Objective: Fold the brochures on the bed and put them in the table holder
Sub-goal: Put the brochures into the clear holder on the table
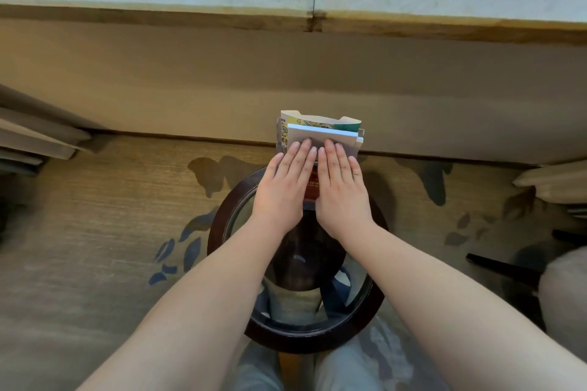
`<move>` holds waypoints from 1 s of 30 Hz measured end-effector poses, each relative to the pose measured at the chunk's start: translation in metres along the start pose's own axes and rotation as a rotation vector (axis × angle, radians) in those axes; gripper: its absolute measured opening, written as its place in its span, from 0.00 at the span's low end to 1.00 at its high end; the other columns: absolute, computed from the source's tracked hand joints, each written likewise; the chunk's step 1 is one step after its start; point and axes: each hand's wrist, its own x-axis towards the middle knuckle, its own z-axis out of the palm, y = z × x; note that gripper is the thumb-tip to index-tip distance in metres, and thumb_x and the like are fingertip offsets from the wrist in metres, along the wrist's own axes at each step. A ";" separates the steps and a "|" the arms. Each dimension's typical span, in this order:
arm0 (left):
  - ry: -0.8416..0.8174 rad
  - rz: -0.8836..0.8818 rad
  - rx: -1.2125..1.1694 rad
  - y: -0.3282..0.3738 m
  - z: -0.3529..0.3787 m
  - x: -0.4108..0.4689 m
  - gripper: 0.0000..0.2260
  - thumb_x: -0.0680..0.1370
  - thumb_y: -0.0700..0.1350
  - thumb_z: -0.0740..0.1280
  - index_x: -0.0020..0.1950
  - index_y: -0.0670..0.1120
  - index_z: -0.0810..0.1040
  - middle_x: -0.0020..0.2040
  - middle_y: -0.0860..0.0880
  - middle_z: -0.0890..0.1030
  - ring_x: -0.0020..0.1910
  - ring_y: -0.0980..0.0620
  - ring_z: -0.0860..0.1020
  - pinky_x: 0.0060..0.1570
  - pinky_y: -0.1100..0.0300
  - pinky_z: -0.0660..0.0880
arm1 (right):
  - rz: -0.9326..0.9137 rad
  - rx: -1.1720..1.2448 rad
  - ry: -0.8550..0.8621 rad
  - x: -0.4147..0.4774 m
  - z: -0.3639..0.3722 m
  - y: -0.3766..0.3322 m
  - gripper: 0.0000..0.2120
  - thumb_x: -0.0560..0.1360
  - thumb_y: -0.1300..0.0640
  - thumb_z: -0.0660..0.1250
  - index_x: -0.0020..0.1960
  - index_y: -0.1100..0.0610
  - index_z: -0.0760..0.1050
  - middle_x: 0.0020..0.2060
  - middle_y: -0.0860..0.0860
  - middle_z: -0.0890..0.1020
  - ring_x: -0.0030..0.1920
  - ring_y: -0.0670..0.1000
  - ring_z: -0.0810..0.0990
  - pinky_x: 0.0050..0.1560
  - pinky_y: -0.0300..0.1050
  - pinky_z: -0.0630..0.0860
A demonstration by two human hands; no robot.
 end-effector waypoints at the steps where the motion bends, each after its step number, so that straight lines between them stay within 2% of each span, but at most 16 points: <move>1: -0.003 -0.009 -0.001 0.000 -0.001 0.001 0.43 0.82 0.54 0.63 0.82 0.45 0.34 0.83 0.45 0.34 0.82 0.46 0.35 0.81 0.46 0.41 | 0.004 0.000 -0.003 0.000 -0.001 -0.001 0.39 0.85 0.46 0.53 0.81 0.59 0.30 0.81 0.57 0.32 0.82 0.57 0.33 0.83 0.57 0.40; 6: 0.011 -0.047 -0.029 0.002 -0.007 0.001 0.43 0.82 0.55 0.63 0.82 0.45 0.34 0.83 0.45 0.34 0.82 0.46 0.35 0.82 0.46 0.44 | 0.015 0.009 0.007 -0.002 -0.006 -0.001 0.40 0.85 0.47 0.55 0.81 0.59 0.30 0.81 0.56 0.32 0.82 0.56 0.32 0.83 0.57 0.38; 10: 0.031 -0.309 -0.159 -0.001 -0.005 -0.005 0.47 0.79 0.54 0.65 0.82 0.42 0.32 0.83 0.40 0.36 0.83 0.42 0.41 0.81 0.46 0.49 | 0.173 0.170 0.026 -0.013 -0.006 0.004 0.44 0.83 0.49 0.59 0.82 0.61 0.30 0.82 0.59 0.32 0.82 0.59 0.33 0.83 0.56 0.39; 13: -0.120 -0.427 -0.253 -0.011 0.014 -0.006 0.47 0.79 0.54 0.67 0.82 0.44 0.34 0.84 0.43 0.40 0.83 0.45 0.44 0.81 0.47 0.50 | 0.274 0.313 -0.065 -0.021 0.008 0.005 0.52 0.82 0.52 0.65 0.79 0.53 0.21 0.83 0.56 0.33 0.83 0.56 0.35 0.83 0.57 0.44; 15: -0.204 -0.389 -0.281 -0.016 0.030 -0.002 0.46 0.80 0.51 0.68 0.83 0.46 0.36 0.85 0.47 0.42 0.83 0.48 0.45 0.81 0.47 0.53 | 0.299 0.441 -0.072 -0.021 0.017 0.001 0.58 0.81 0.54 0.68 0.72 0.45 0.13 0.84 0.51 0.37 0.83 0.55 0.39 0.83 0.57 0.47; 17: -0.249 -0.337 -0.294 -0.017 0.040 0.001 0.45 0.80 0.49 0.67 0.83 0.47 0.37 0.85 0.48 0.42 0.83 0.49 0.46 0.81 0.48 0.53 | 0.354 0.573 -0.040 -0.019 0.023 -0.004 0.60 0.80 0.54 0.69 0.69 0.41 0.11 0.85 0.49 0.43 0.84 0.56 0.45 0.82 0.57 0.51; 20: -0.224 -0.355 -0.354 -0.009 0.049 0.000 0.46 0.79 0.48 0.68 0.83 0.48 0.35 0.84 0.49 0.40 0.83 0.48 0.51 0.79 0.49 0.59 | 0.458 0.682 0.002 -0.020 0.036 -0.011 0.59 0.80 0.57 0.69 0.74 0.46 0.15 0.85 0.50 0.46 0.84 0.58 0.47 0.82 0.59 0.55; 23: -0.178 -0.370 -0.408 -0.006 0.055 -0.006 0.47 0.78 0.46 0.70 0.83 0.49 0.36 0.85 0.50 0.41 0.78 0.46 0.65 0.70 0.49 0.74 | 0.565 0.738 -0.058 -0.020 0.050 -0.014 0.53 0.79 0.61 0.68 0.81 0.52 0.26 0.85 0.52 0.47 0.84 0.57 0.47 0.82 0.59 0.57; 26: -0.143 -0.342 -0.421 -0.008 0.056 -0.008 0.47 0.78 0.45 0.69 0.83 0.48 0.36 0.85 0.50 0.42 0.75 0.45 0.69 0.67 0.49 0.76 | 0.593 0.715 -0.117 -0.019 0.058 -0.013 0.50 0.80 0.60 0.68 0.84 0.51 0.32 0.85 0.51 0.49 0.84 0.58 0.47 0.79 0.60 0.63; 30: -0.134 -0.321 -0.432 -0.011 0.055 -0.008 0.47 0.77 0.45 0.70 0.84 0.47 0.38 0.85 0.49 0.43 0.74 0.46 0.70 0.65 0.50 0.77 | 0.580 0.693 -0.090 -0.018 0.056 -0.011 0.48 0.81 0.58 0.68 0.84 0.51 0.36 0.84 0.51 0.52 0.84 0.57 0.50 0.78 0.59 0.63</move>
